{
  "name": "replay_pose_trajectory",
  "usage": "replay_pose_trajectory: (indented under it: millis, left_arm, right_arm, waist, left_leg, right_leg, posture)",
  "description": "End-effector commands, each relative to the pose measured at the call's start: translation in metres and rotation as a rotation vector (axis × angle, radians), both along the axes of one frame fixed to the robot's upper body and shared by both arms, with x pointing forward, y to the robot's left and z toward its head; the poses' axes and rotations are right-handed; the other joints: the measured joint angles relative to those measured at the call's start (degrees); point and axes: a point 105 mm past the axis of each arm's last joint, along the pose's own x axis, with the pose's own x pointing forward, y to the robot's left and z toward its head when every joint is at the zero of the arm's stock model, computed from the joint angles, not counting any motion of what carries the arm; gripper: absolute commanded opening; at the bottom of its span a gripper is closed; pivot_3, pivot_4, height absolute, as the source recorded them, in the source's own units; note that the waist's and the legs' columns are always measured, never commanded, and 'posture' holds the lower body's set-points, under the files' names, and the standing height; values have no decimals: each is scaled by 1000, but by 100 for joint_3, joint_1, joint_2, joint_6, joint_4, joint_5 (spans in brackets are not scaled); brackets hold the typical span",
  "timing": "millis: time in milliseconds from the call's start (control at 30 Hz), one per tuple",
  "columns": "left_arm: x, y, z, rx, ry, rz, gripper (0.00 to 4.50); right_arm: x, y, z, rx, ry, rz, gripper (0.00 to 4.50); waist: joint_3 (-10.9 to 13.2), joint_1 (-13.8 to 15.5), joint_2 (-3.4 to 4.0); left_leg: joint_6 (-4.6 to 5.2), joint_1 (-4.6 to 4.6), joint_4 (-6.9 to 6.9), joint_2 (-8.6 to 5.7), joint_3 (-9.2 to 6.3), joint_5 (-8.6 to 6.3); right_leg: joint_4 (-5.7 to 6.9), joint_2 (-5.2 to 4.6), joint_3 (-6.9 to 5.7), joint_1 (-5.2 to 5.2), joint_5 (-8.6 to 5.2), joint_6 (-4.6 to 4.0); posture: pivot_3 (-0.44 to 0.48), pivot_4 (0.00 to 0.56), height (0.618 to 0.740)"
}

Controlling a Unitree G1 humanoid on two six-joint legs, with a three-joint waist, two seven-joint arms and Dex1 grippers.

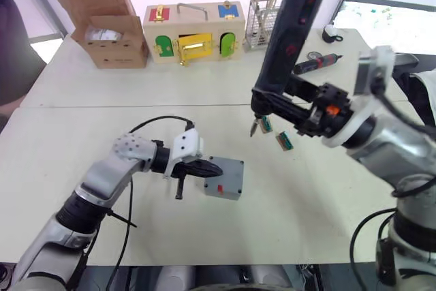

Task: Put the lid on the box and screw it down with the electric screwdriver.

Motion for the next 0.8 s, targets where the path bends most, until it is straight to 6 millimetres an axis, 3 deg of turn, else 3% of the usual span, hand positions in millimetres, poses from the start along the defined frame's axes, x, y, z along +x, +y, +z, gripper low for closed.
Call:
replay_pose_trajectory:
  millis: [33, 133, 267, 367, 500, 800]
  left_arm:
    - [2, 4, 6, 10, 15, 20, 0]
    - [3, -1, 21, -17, -6, 0, 0]
    - [2, -10, 42, -70, -25, -41, 0]
    - [-10, -22, 51, -74, -52, -152, 0]
    - [-18, -34, 51, -66, -80, -245, 0]
    - [-14, -42, 31, -10, -145, -269, 0]
  right_arm:
    - [-5, -2, 5, 18, 57, 32, 1844]
    - [4, -23, -7, -73, 230, -21, 1844]
    - [20, -78, -20, -209, 452, -214, 1844]
    - [10, -121, -47, -291, 734, -285, 1844]
    - [1, -157, -80, -388, 983, -407, 1844]
    - [9, -184, -129, -332, 1204, -561, 1844]
  waist:
    - [19, 1, -1]
    - [24, 23, -4]
    - [45, 86, -1]
    - [59, 149, -1]
    - [66, 155, 5]
    - [84, 129, 14]
  left_leg:
    - [0, -9, 1, 0, 0, 0]
    - [-4, -107, 34, -4, 2, 4]
    - [-22, -192, 81, -8, -3, 15]
    - [-28, -201, 95, -10, 8, 18]
    - [6, -200, 97, -9, 13, -1]
    - [1, -177, 124, -4, 25, 4]
  right_leg:
    - [0, 0, 0, -7, 0, 0]
    - [20, -1, 0, -98, 6, 10]
    - [19, -2, -12, -157, 15, 22]
    - [16, -3, -8, -157, 16, 25]
    - [18, 2, -6, -157, 16, 25]
    - [95, 24, 19, -167, 17, 25]
  posture:
    - [0, 150, 740]
    - [0, 150, 740]
    - [0, 150, 740]
    - [0, 150, 740]
    - [0, 150, 740]
    - [0, 150, 740]
